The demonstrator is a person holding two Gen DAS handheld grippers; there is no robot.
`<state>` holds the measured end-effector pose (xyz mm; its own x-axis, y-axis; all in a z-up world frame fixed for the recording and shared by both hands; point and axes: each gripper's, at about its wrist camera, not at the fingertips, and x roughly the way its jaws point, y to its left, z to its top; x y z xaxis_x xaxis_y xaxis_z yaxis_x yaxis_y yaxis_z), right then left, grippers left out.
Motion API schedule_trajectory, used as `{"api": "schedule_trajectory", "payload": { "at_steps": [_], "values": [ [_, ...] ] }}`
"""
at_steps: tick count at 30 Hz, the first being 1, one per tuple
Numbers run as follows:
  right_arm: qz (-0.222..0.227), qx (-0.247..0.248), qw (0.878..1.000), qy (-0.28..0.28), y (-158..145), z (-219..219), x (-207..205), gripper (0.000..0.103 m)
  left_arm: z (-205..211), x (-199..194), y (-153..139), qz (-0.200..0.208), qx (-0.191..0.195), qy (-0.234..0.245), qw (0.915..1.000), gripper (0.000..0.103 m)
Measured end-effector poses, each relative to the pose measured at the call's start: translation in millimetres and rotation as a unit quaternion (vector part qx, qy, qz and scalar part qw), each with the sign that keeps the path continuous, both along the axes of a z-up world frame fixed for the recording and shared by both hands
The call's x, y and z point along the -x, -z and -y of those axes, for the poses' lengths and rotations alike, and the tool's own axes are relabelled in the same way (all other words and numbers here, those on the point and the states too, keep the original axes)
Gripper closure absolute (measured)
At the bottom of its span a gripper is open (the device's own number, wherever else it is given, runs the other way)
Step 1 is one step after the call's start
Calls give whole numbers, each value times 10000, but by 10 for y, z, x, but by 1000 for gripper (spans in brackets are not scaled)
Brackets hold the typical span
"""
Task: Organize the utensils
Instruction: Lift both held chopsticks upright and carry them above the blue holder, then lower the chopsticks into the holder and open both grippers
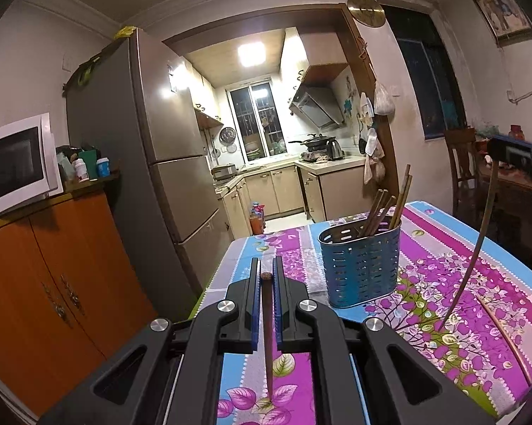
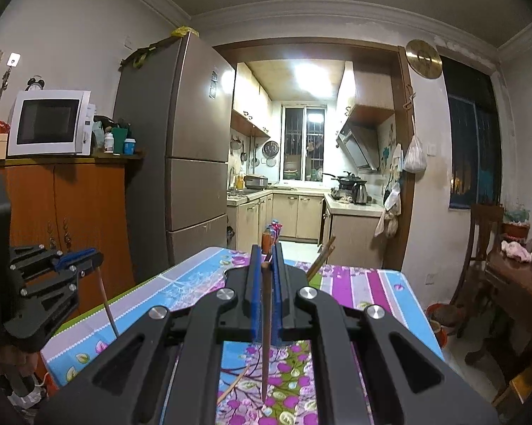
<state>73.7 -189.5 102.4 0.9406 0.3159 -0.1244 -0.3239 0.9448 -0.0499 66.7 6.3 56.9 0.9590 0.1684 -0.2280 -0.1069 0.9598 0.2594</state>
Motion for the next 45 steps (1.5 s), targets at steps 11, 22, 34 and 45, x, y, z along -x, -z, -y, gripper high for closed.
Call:
{"api": "schedule_trajectory", "payload": {
  "at_steps": [11, 22, 34, 45],
  "values": [
    [70, 37, 10000, -52, -324, -42, -335, 98, -82, -301, -261, -12, 155, 293, 9994, 95],
    [389, -433, 9983, 93, -862, 55, -859, 98, 2, -784, -1219, 663, 610, 1116, 9897, 95],
    [628, -935, 9931, 320, -954, 129, -1414, 98, 300, -1542, -1550, 1320, 982, 1637, 9727, 95],
    [110, -1406, 9890, 439, -462, 200, -1947, 98, 218, -2189, -748, 1103, 1307, 1608, 9721, 95]
  ]
}}
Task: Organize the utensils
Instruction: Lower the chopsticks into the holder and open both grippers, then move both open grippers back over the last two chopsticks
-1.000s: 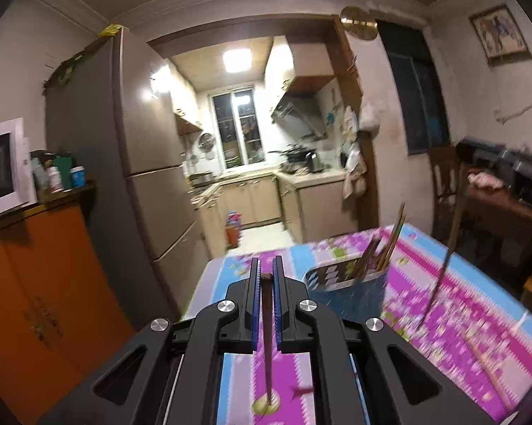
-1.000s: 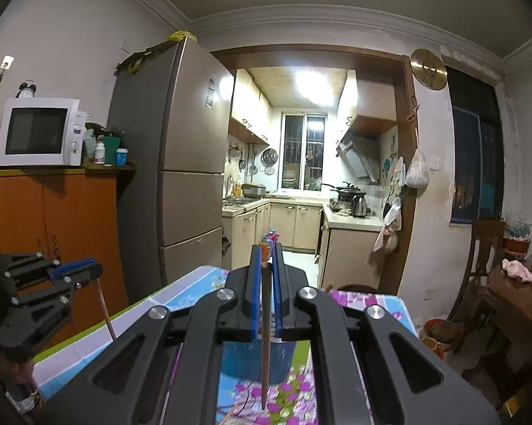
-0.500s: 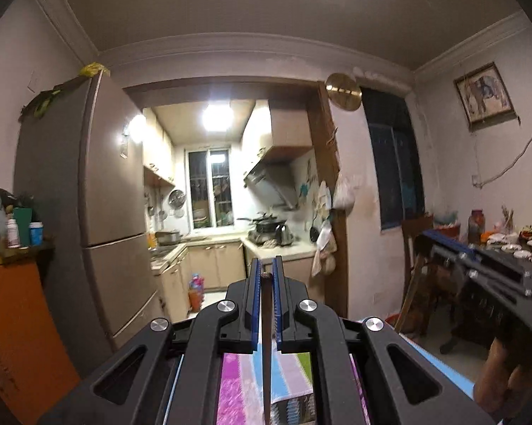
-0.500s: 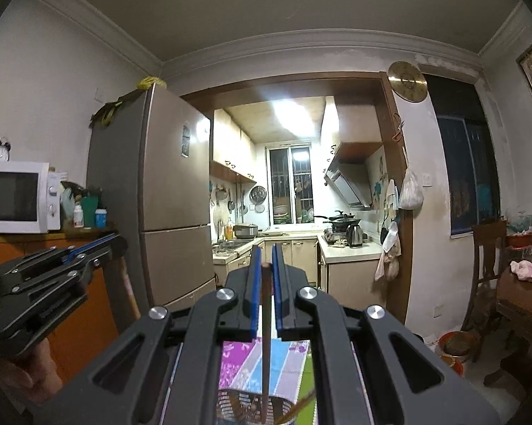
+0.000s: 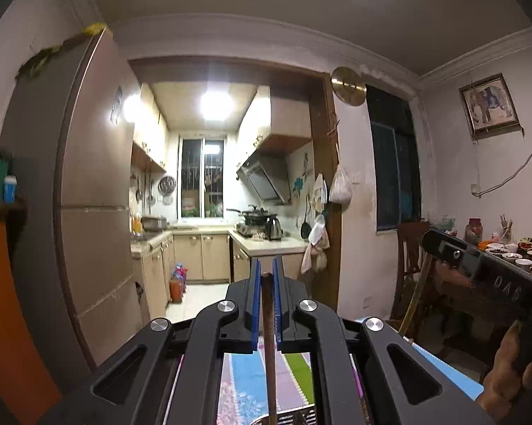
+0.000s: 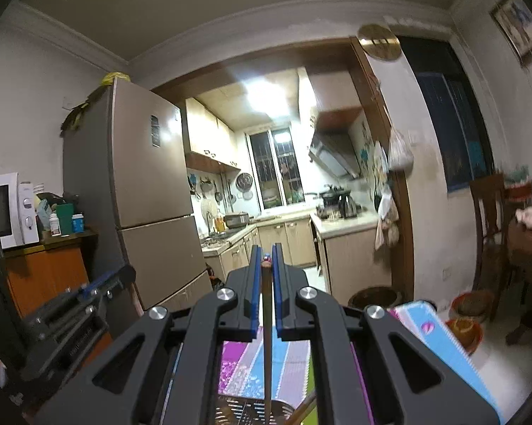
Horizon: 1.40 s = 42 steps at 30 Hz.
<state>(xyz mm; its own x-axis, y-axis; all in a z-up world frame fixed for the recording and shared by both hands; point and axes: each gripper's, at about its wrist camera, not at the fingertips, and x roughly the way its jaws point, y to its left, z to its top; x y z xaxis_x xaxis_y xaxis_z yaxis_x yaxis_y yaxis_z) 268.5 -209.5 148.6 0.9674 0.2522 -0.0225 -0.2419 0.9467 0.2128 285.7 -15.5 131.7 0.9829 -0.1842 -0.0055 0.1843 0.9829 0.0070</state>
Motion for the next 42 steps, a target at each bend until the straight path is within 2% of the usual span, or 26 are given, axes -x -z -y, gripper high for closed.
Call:
{"api": "schedule_trajectory", "payload": {
  "at_steps": [2, 6, 13, 15, 16, 17, 19, 23, 27, 28, 29, 30, 33, 36, 38, 42],
  "values": [
    [-193, -112, 9997, -50, 140, -19, -85, 98, -64, -70, 127, -117, 109, 51, 9999, 95],
    [-471, -215, 9986, -142, 363, -93, -179, 98, -92, -177, 400, -358, 91, 34, 9993, 95],
    [-802, -177, 9966, -51, 637, -155, -212, 97, -162, -262, 663, -626, 78, -88, 9980, 95],
    [-783, -111, 9969, 32, 627, -142, -178, 96, -183, -247, 672, -624, 66, -170, 9979, 95],
    [-758, -89, 9970, 91, 606, -125, -168, 93, -191, -250, 648, -626, 85, -177, 9978, 95],
    [-726, -89, 9972, 147, 581, -95, -152, 84, -213, -234, 615, -618, 110, -169, 9979, 95],
    [-630, -160, 9976, 230, 510, 6, -90, 77, -239, -187, 558, -562, 126, -219, 9981, 95],
    [-399, -196, 9980, 453, 351, 251, 100, 77, -306, -19, 365, -345, 2, -374, 9987, 95],
    [-110, 79, 9969, 777, 202, 560, 502, 77, -377, 375, 171, -60, -269, -582, 9979, 95],
    [-67, 143, 9964, 834, 187, 631, 590, 72, -399, 519, 152, 21, -348, -611, 9975, 95],
    [-16, 203, 9958, 888, 177, 727, 712, 63, -436, 695, 126, 102, -454, -656, 9968, 93],
    [26, 267, 9947, 990, 182, 853, 882, 60, -468, 840, 121, 120, -550, -684, 9961, 91],
    [-66, 509, 9914, 1203, 263, 1117, 1220, 57, -511, 1226, 178, -9, -858, -738, 9936, 81],
    [-385, 827, 9849, 1474, 472, 1377, 1669, 51, -491, 1657, 390, -319, -1346, -742, 9876, 74],
    [-642, 997, 9802, 1585, 643, 1463, 1914, 43, -475, 1927, 587, -534, -1603, -613, 9837, 66],
    [-1248, 1437, 9662, 1737, 1110, 1468, 2363, 35, -403, 2369, 1090, -1159, -1896, -292, 9746, 53]
  ]
}}
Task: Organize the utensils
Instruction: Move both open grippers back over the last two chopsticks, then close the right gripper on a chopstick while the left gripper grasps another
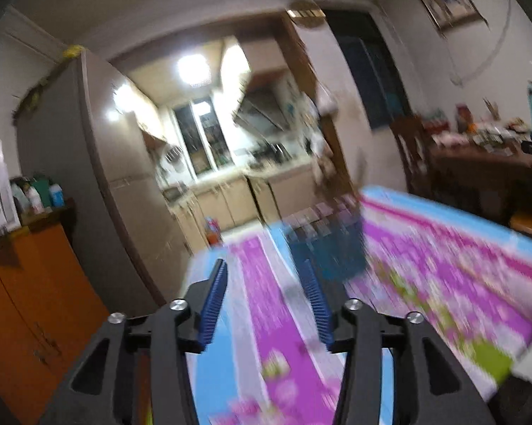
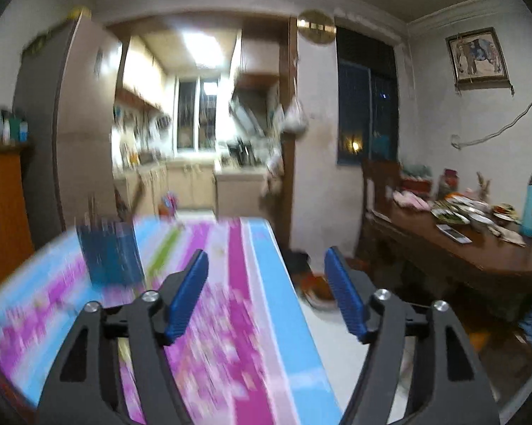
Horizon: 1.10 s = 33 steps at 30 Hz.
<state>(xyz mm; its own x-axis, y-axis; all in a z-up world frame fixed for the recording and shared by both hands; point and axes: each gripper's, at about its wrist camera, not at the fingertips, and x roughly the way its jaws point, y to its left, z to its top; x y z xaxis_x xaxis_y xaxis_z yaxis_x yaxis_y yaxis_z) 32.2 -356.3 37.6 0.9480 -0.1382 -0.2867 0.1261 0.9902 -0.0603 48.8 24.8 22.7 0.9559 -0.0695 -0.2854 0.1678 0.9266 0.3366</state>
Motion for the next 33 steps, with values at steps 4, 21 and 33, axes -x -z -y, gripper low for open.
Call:
{"api": "schedule_trajectory", "payload": {
  "at_steps": [4, 21, 33],
  "values": [
    [-619, 111, 9980, 53, 444, -114, 255, 33, 47, 315, 509, -646, 100, 108, 9978, 45],
    [-1381, 38, 9864, -893, 1537, -976, 721, 71, 561, 669, 1439, -1530, 614, 554, 9848, 51],
    [-1422, -386, 9853, -868, 1659, -928, 644, 97, 654, 518, 1558, -1599, 633, 649, 9830, 61]
  ]
}}
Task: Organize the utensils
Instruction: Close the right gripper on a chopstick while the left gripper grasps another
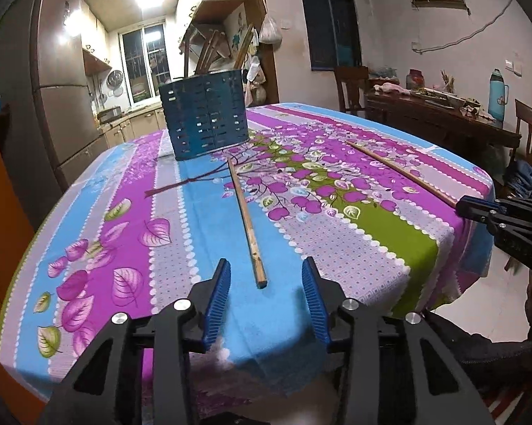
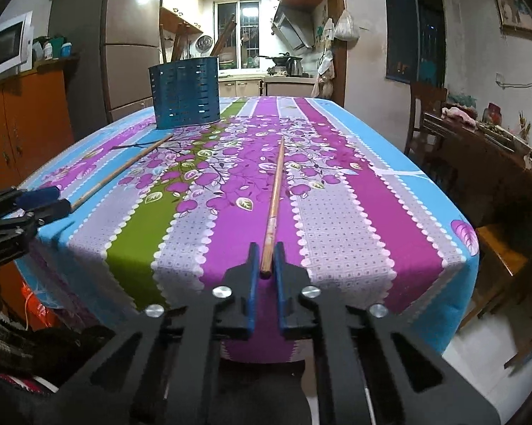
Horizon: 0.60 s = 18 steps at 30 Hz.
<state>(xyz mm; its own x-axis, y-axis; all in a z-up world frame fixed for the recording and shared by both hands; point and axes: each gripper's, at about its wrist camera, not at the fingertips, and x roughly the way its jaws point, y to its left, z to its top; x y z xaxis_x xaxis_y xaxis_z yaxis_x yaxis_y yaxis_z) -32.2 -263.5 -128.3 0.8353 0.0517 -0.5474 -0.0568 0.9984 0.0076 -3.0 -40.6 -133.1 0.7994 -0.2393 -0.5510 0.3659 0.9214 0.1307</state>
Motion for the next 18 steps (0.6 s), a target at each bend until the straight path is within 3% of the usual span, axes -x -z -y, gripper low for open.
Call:
{"api": "schedule_trajectory", "payload": {
  "at_steps": [3, 18],
  "values": [
    [41, 7, 10000, 37, 5, -5, 19, 97, -12, -69, 78, -113, 11, -10, 9999, 70],
    [173, -21, 9997, 177, 26, 14, 60, 97, -56, -142, 138, 85, 410, -36, 9991, 74]
  ]
}}
